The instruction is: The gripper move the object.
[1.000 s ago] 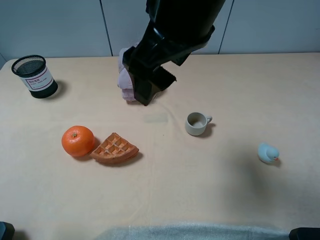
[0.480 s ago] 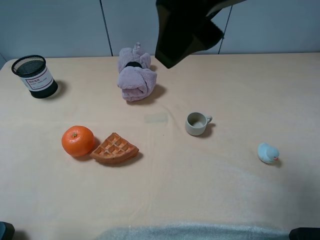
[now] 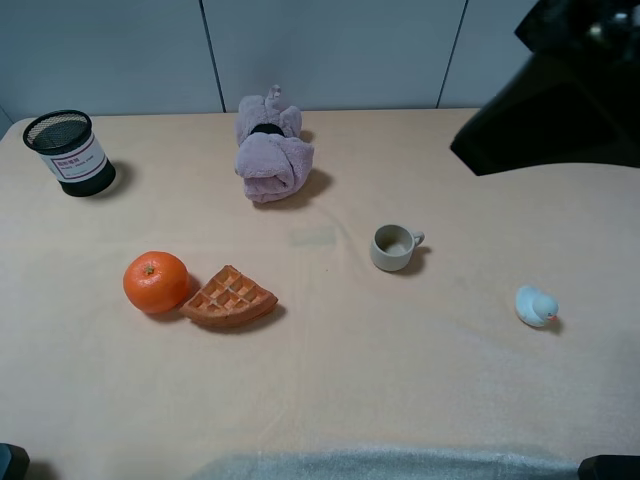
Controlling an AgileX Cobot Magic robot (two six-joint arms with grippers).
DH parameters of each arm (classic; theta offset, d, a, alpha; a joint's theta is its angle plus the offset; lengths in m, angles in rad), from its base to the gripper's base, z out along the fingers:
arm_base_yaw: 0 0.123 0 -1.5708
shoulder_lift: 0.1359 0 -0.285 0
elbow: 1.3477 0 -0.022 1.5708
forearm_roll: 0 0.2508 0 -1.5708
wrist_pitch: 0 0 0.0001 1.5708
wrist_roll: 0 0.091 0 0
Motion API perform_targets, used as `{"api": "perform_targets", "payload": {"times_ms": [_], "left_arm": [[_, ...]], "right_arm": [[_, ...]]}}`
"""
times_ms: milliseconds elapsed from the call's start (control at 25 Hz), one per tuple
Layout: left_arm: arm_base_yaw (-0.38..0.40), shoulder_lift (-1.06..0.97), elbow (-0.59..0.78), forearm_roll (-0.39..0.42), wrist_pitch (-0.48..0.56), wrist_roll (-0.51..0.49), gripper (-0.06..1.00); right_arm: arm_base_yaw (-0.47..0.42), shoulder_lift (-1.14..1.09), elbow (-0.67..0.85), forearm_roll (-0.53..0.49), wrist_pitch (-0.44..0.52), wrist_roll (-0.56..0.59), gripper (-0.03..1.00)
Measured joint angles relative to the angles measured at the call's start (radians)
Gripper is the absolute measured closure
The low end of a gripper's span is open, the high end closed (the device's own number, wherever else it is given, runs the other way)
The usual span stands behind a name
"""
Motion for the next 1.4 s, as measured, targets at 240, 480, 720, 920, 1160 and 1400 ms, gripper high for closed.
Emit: {"api": "perform_targets", "payload": {"times_ms": [240,480,720,920,1160,1400], "left_arm": [[0.000,0.000,0.000,0.000,0.000,0.000,0.03],[0.000,0.000,0.000,0.000,0.000,0.000,0.03],[0.000,0.000,0.000,0.000,0.000,0.000,0.03],[0.000,0.000,0.000,0.000,0.000,0.000,0.03],[0.000,0.000,0.000,0.000,0.000,0.000,0.03],[0.000,0.000,0.000,0.000,0.000,0.000,0.03]], "right_arm": [[0.000,-0.185,0.064,-0.003,0.002,0.048,0.28],[0.000,-0.318,0.118,-0.003,0.002,0.079,0.28],[0.000,-0.427,0.217,-0.003,0.002,0.119,0.28],[-0.076,-0.555,0.343,0.001,0.002,0.142,0.28],[-0.387,-0.751,0.494,0.005,0.003,0.148,0.28],[-0.568,-0.909,0.580,0.038,0.003,0.149,0.28]]}}
